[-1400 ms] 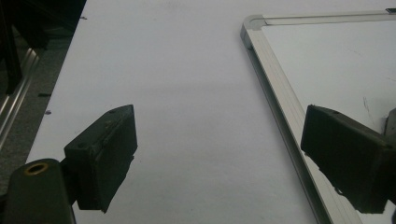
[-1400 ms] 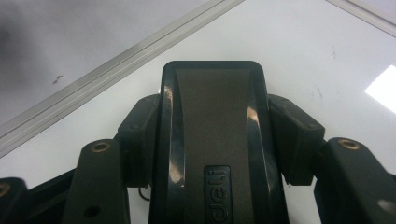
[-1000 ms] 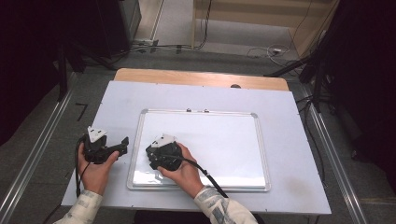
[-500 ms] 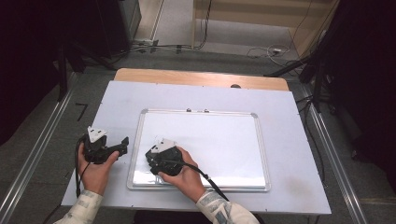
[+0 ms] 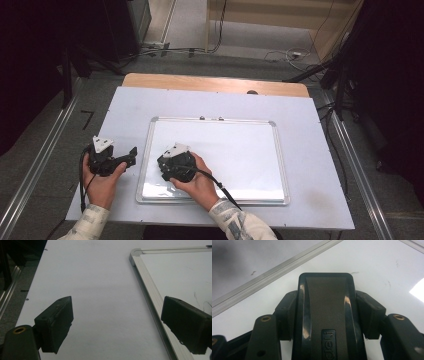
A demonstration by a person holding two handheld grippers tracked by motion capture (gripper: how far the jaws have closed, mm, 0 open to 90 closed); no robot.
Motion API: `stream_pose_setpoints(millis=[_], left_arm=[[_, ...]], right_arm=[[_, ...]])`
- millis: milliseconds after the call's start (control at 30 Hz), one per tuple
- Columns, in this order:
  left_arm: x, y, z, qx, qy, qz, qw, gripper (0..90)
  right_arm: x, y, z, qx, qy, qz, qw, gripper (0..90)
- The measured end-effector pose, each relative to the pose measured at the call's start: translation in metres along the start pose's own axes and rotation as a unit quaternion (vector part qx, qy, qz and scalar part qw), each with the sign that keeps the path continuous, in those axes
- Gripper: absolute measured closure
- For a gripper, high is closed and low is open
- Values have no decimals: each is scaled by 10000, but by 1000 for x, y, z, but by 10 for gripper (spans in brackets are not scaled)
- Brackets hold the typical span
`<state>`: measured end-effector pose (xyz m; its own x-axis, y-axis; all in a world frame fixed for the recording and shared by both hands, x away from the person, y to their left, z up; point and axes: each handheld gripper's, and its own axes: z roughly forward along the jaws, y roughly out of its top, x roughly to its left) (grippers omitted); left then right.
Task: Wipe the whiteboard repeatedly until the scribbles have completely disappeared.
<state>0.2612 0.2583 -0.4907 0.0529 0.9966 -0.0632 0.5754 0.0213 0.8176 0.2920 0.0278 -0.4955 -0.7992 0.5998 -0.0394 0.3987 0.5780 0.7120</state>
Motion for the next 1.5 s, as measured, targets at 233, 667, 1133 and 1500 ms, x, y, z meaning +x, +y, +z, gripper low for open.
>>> stream_pose_setpoints(millis=[233,667,1133,1500], left_arm=[[0,0,0,3,-1,-9,10000,113],[1,0,0,-1,-4,-24,10000,113],[2,0,0,6,-20,-32,10000,113],[2,0,0,10,-14,-31,10000,113]], right_arm=[[-8,5,5,5,-77,67,9999,388],[-32,19,18,52,-352,257,9990,388],[-51,30,29,112,-569,386,9976,388],[-41,22,20,153,-481,156,9986,387]])
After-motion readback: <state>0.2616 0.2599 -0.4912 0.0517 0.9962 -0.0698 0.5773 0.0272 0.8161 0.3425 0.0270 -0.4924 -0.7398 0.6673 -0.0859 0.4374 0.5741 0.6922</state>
